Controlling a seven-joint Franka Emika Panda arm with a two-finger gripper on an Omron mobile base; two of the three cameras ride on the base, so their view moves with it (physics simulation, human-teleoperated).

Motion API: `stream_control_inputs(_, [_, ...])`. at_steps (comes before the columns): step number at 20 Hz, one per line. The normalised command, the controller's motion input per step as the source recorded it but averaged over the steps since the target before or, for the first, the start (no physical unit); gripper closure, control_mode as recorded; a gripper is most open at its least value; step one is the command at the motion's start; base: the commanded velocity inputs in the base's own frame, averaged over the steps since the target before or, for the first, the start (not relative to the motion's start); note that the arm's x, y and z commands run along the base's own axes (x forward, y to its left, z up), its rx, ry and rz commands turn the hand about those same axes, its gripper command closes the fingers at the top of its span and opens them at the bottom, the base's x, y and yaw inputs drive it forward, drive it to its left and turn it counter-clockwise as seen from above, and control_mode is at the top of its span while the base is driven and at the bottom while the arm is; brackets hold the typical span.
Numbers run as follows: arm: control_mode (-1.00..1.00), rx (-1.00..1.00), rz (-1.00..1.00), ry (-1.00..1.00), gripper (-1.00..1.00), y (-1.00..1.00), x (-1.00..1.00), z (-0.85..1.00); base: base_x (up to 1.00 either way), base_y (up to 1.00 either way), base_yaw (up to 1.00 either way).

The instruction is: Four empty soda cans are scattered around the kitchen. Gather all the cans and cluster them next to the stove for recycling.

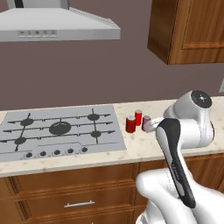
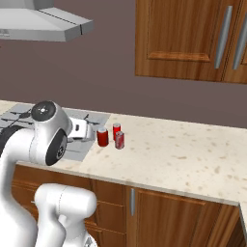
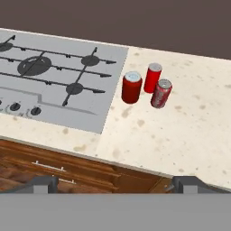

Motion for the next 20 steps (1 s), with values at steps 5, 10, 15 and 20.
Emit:
stream_control_inputs(5, [-1.0, -0.1, 0.08, -0.03, -1.0, 0.1, -0.29, 0.21, 0.0, 0.0, 0.0])
stream_control_inputs(10, [-1.0, -0.06, 0.0, -0.15, -1.0, 0.05, -0.44, 0.21, 0.0, 0.0, 0.0])
stream_control_inputs(15, [-1.0, -0.03, 0.0, -0.25, -1.0, 0.01, -0.44, 0.22, 0.0, 0.0, 0.0])
stream_control_inputs(20, [-1.0, -0.03, 0.0, -0.23, -1.0, 0.01, -0.34, 0.13, 0.0, 0.0, 0.0])
